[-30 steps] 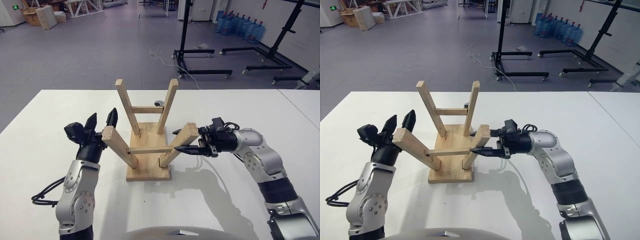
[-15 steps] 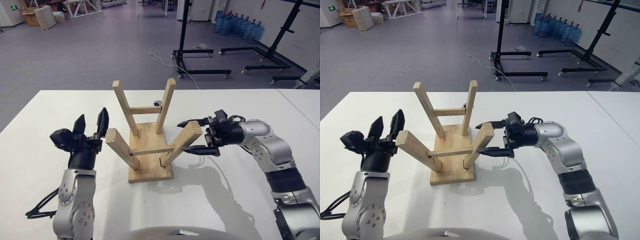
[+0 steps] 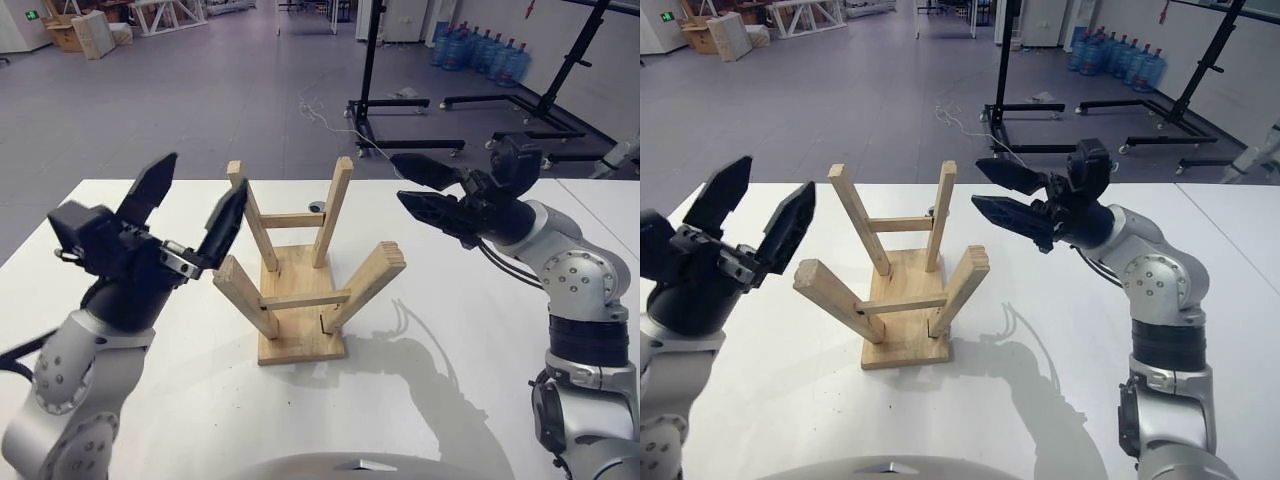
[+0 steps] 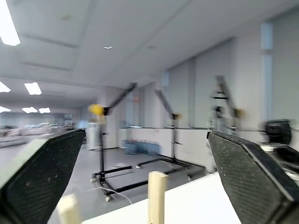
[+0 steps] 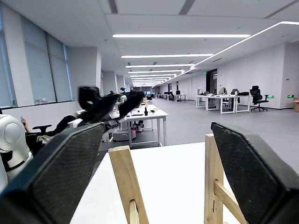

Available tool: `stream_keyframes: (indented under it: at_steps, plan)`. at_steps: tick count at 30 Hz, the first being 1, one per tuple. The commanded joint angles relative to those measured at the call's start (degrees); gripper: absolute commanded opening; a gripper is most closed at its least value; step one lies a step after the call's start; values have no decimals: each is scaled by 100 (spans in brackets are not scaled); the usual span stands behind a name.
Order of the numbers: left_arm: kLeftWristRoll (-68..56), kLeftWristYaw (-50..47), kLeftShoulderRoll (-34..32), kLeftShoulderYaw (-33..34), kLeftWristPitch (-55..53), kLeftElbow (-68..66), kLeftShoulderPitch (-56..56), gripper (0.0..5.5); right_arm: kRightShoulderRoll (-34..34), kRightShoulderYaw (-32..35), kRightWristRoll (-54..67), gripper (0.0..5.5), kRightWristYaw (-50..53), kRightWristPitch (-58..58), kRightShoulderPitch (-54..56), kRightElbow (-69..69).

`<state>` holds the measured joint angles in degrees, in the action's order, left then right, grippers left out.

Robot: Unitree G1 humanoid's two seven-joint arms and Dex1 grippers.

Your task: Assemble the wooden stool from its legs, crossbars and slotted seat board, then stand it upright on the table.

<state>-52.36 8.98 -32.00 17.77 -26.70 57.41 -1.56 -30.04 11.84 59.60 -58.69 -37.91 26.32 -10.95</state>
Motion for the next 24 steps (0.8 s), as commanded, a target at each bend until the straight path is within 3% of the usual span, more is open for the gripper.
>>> stream_keyframes:
  at_steps: [1, 3, 8, 13, 17, 20, 24]
  plan:
    - [-220, 842, -1526, -380, -1144, -1089, -1360, 479, 342, 19, -351, 420, 356, 524, -337, -373]
    - [-328, 261, -1352, -798, -1770, -1652, -2082, 479, 605, -85, -585, 420, 590, 853, -603, -657]
    - [288, -918, -945, -1619, -2405, -1021, -2642, 479, 1132, -409, -1106, 420, 1067, 1463, -1289, -1093]
    - [678, -1286, -609, -1627, -2437, -707, -2144, 479, 1411, -728, -1601, 420, 1291, 1914, -1372, -1031]
    - [377, -1683, -163, -1341, -2615, -682, -2310, 479, 1602, -586, -1442, 420, 1662, 2022, -1452, -1162]
    - [162, -1989, 357, -1665, -2849, -660, -2379, 479, 1764, -660, -1519, 420, 1837, 2168, -1505, -1187]
    - [197, -1958, 267, -1574, -3117, -723, -2298, 479, 1839, -815, -1512, 420, 1907, 2243, -1773, -1435]
